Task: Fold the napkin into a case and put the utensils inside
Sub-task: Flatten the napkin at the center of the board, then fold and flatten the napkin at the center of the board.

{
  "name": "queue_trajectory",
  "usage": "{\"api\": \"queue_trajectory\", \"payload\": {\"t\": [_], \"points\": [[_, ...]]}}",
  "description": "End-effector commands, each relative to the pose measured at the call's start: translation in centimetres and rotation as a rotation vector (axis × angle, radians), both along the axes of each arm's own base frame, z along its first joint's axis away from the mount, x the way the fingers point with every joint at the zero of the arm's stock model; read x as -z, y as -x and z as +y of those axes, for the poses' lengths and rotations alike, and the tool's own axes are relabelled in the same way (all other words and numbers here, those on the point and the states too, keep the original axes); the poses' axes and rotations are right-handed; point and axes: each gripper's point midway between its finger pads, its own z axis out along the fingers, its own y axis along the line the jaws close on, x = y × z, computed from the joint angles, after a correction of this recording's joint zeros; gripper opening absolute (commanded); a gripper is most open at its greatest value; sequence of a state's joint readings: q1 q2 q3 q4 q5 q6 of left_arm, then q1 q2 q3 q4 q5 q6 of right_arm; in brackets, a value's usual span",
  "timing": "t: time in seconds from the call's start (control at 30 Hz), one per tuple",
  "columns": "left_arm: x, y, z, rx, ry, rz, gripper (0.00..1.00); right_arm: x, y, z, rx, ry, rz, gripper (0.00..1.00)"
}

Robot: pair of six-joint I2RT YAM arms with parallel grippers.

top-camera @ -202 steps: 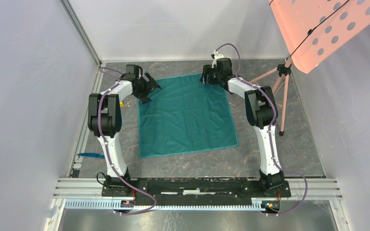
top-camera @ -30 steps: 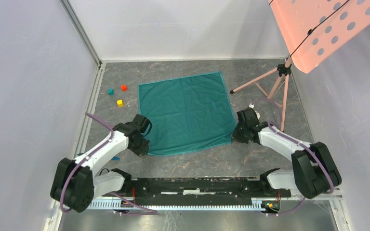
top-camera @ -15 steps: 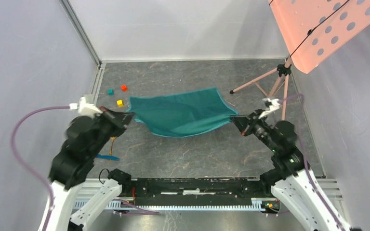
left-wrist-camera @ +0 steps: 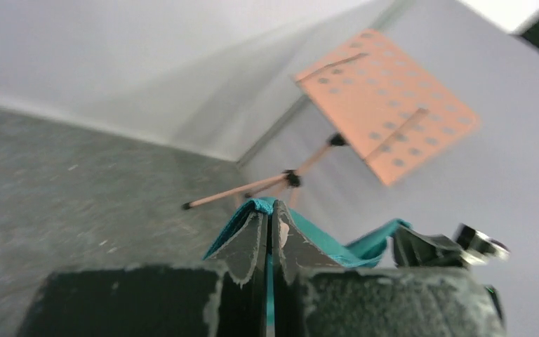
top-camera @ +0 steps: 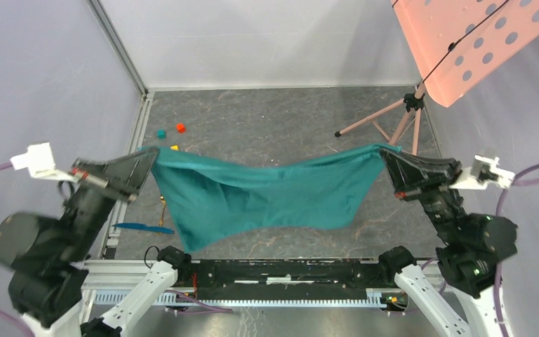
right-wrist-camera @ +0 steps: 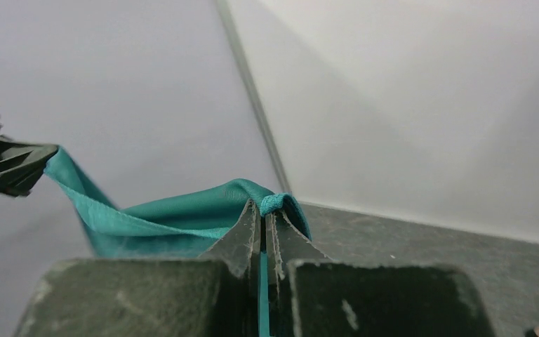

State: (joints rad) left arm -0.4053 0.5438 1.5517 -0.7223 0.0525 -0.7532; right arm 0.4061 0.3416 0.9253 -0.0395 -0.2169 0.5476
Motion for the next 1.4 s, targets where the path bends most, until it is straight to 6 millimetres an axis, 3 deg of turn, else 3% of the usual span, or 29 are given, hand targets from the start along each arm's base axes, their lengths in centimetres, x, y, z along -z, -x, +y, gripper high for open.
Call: {"api": "queue_trajectory", "payload": {"t": [0.0,0.1,0.23,0.3,0.5,0.63,0.73,0.9,1.03,1.13,1.37], "points": [[7.8,-10.0,1.9,-0.320,-0.148,0.355,0.02,4.8,-7.9,-1.9,0.264,-0.003,0.223,0.00],[12.1,-15.0,2.1,-0.443,-0.261,0.497,0.02,9.7,-12.4,-3.4,0.441,0.029,0.380,0.00],[15.9,-21.6,-0.1,-0.426,-0.355,0.559,0.02,17.4,-17.2,-4.5,0.621,0.095,0.546,0.00],[18.8,-25.2,-0.4,-0.406,-0.356,0.630,0.02,19.5,-18.9,-4.5,0.659,0.117,0.561,0.00],[26.8,-34.3,-1.5,-0.274,-0.348,0.748,0.02,24.5,-23.0,-4.8,0.753,0.205,0.630,0.00],[30.4,-38.3,-2.6,-0.148,-0.316,0.792,0.02,25.8,-25.8,-4.3,0.754,0.253,0.631,0.00],[33.1,-40.1,-3.1,-0.061,-0.278,0.856,0.02,26.8,-27.7,-3.9,0.748,0.283,0.653,0.00],[35.5,-40.1,-2.7,-0.012,-0.247,0.918,0.02,27.7,-29.4,-1.8,0.646,0.328,0.674,0.00],[37.5,-38.5,-1.7,-0.004,-0.289,1.005,0.02,29.2,-28.9,-0.1,0.539,0.394,0.725,0.00],[39.0,-36.4,-1.3,0.024,-0.349,1.076,0.02,30.4,-27.0,0.9,0.447,0.436,0.766,0.00],[42.6,-29.4,0.1,0.029,-0.451,1.202,0.02,35.0,-20.0,1.7,0.259,0.503,0.880,0.00]]}}
